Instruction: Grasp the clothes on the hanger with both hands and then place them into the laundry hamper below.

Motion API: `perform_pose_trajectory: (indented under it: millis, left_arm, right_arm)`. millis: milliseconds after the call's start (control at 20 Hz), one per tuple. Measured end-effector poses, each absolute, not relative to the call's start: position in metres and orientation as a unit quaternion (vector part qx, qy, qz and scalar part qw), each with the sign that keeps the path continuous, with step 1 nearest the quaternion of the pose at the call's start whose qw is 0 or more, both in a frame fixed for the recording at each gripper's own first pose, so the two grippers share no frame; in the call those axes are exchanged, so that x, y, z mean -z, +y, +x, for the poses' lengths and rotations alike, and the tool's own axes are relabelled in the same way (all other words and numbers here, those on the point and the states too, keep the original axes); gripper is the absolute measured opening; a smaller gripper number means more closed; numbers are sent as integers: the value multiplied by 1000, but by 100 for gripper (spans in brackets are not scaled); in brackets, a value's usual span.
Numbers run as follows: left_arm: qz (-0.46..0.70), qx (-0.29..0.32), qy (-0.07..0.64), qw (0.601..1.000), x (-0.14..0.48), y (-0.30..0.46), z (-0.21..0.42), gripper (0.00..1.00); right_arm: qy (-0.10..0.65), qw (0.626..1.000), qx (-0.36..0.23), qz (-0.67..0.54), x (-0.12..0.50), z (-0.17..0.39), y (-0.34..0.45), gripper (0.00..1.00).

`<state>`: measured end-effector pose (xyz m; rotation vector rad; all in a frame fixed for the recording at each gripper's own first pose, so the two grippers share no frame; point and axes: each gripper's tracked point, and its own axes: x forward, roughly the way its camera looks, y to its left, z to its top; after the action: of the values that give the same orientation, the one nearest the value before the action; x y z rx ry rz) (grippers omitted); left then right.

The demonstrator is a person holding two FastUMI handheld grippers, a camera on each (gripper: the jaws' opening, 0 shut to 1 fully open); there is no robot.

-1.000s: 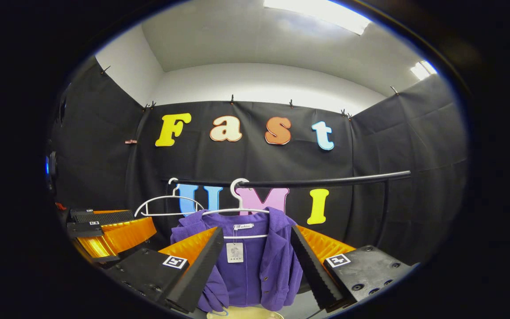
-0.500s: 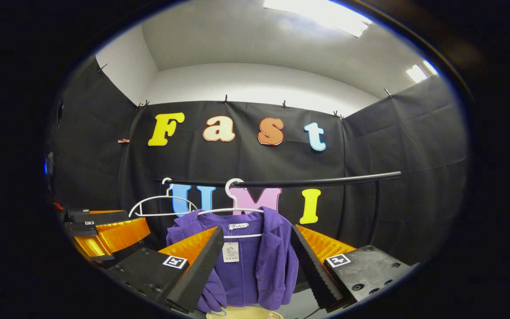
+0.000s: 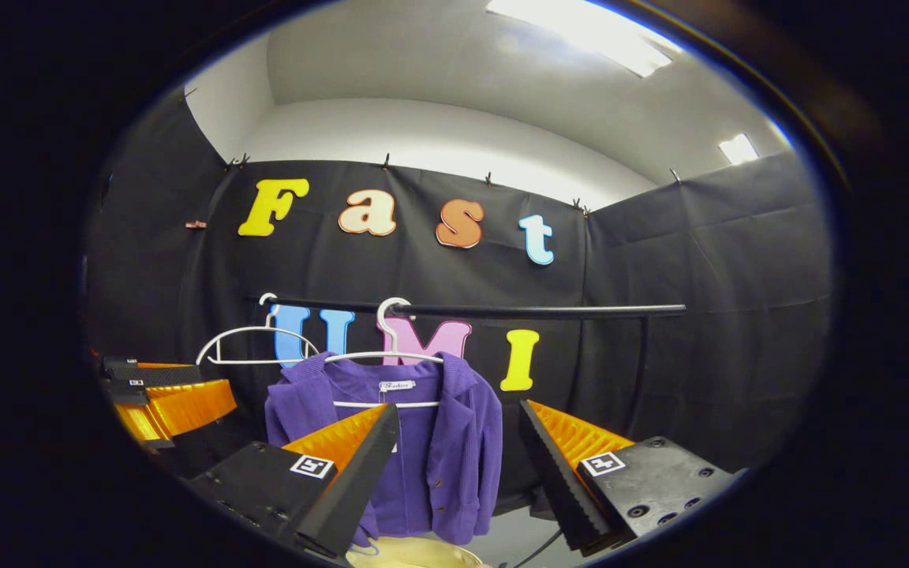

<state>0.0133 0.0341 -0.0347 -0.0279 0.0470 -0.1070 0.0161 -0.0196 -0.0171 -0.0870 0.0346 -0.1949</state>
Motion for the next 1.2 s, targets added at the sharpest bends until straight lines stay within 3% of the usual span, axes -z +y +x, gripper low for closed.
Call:
perform_pose_trajectory:
  millis: [200, 300, 850, 1050, 1200]
  left_arm:
    - [-9, 29, 16, 999, 48, 38, 43, 91]
    - [-11, 11, 13, 1000, 56, 37, 61, 91]
    - [-11, -159, -20, 987, 95, 69, 126, 91]
    - [-21, -174, 0, 984, 115, 71, 138, 91]
    - [-26, -189, 0, 982, 123, 76, 142, 85]
  right_arm:
    - [21, 996, 76, -35, 39, 26, -36, 98]
    - [28, 998, 54, -27, 53, 57, -39, 97]
    - [86, 994, -68, 19, 143, 175, -59, 98]
    - [110, 988, -106, 26, 168, 190, -48, 98]
    - [115, 985, -126, 25, 173, 192, -43, 98]
